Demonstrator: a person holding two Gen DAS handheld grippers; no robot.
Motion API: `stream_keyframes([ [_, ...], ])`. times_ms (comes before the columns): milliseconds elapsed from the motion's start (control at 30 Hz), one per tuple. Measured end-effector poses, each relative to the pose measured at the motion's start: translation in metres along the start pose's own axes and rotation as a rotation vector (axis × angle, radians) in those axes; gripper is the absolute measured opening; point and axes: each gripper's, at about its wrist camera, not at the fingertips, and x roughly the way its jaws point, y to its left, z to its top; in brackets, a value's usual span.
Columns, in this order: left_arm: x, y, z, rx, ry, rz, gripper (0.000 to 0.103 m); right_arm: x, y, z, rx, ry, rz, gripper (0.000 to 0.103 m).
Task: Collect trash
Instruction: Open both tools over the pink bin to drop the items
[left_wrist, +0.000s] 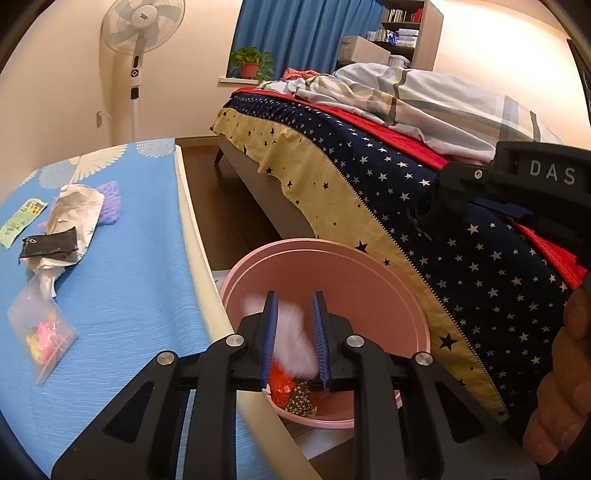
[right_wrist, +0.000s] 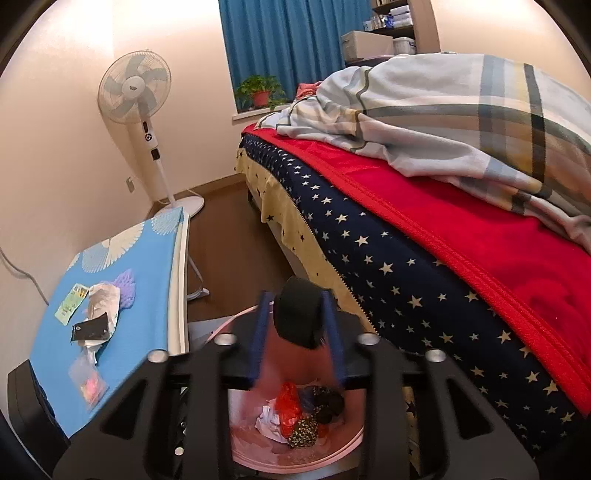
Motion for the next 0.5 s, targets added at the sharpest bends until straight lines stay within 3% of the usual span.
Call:
stream_keyframes([
  [300, -0.004, 0.006, 0.002, -0.015, -0.008, 0.008, 0.021, -0.002, -0.001, 0.000, 0.004, -0.002, 0.006, 0.035],
  [400, -0.007, 0.008, 0.003, -0.020, -0.010, 0.013, 0.021, -0.002, 0.000, -0.001, 0.003, 0.008, 0.021, 0.045],
  [500, -0.010, 0.012, 0.003, -0.025, -0.013, 0.018, 0.021, -0.005, 0.001, -0.001, 0.001, 0.005, 0.025, 0.046],
])
